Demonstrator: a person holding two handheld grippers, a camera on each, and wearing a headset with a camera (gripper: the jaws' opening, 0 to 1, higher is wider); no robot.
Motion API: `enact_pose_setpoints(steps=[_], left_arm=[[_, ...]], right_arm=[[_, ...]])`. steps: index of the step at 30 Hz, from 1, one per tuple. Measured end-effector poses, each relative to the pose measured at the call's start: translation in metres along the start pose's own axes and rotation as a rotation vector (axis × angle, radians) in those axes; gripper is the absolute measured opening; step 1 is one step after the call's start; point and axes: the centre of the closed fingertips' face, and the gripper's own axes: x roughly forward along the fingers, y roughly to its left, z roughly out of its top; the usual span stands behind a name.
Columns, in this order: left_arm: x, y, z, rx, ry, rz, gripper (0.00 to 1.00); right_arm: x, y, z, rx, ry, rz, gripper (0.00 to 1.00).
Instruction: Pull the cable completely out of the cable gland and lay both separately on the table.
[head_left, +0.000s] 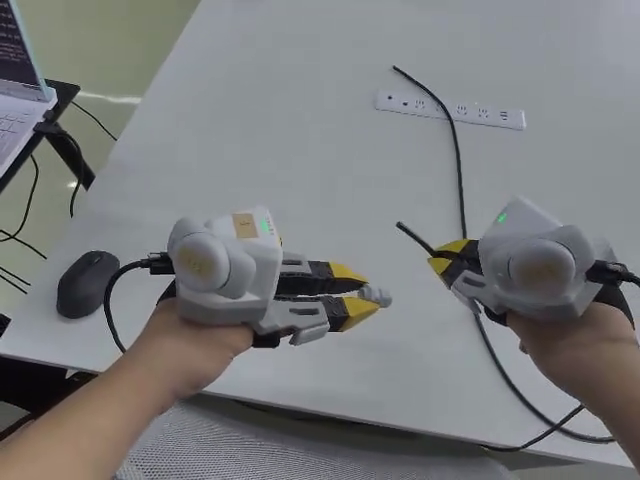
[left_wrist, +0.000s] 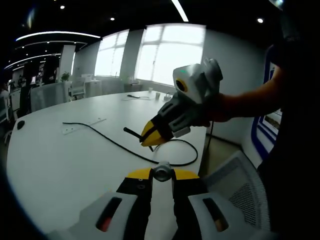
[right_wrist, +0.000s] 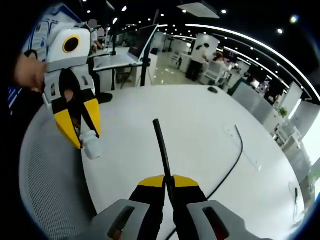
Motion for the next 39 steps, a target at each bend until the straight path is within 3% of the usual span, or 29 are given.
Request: enact_pose_setpoints(steps=[5, 10, 18, 30, 39], left_arm=[[-0.006, 0.008, -0.005, -0.005, -0.009, -0.001, 0.15], [-0.009, 0.017, -0.018, 0.001, 0.004, -0.021, 0.15], [-0.014, 0.029, -0.028, 0.004, 0.020, -0.045, 0.15], [-0.019, 0.044, -0.044, -0.005, 0.033, -0.075, 0.15], [-0.026, 0.052, -0.063, -0.017, 0.043, -0.088, 0.15]], right_arm=[[0.012, 0.005, 0.012, 0.006, 0.006, 0.011, 0.00], [0.026, 0.008, 0.023, -0.005, 0.016, 0.009, 0.00], [0.048, 0.014, 0.039, -0.041, 0.017, 0.009, 0.00], [0.083, 0.038, 0.065, -0.076, 0.020, 0.045, 0.00], [0.114, 0.056, 0.072, -0.115, 0.059, 0.082, 0.00]])
